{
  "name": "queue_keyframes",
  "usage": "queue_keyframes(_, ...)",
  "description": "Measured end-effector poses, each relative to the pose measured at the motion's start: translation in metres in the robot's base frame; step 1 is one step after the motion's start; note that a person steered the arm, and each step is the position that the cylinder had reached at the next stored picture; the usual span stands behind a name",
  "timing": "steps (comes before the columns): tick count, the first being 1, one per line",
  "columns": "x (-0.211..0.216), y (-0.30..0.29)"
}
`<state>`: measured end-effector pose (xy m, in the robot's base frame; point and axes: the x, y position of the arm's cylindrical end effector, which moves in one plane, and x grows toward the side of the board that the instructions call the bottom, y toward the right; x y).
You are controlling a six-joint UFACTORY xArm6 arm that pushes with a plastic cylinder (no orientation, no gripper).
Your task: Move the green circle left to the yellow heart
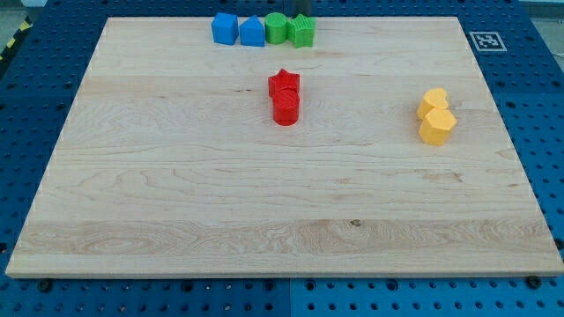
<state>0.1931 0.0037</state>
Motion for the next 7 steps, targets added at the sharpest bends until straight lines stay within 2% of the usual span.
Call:
queue_keyframes(1,0.0,-0.027)
queue_keyframes(3,0.007,-0.03)
queue_keyframes(4,0.033,-0.032)
queue_keyframes(7,0.059,-0.045)
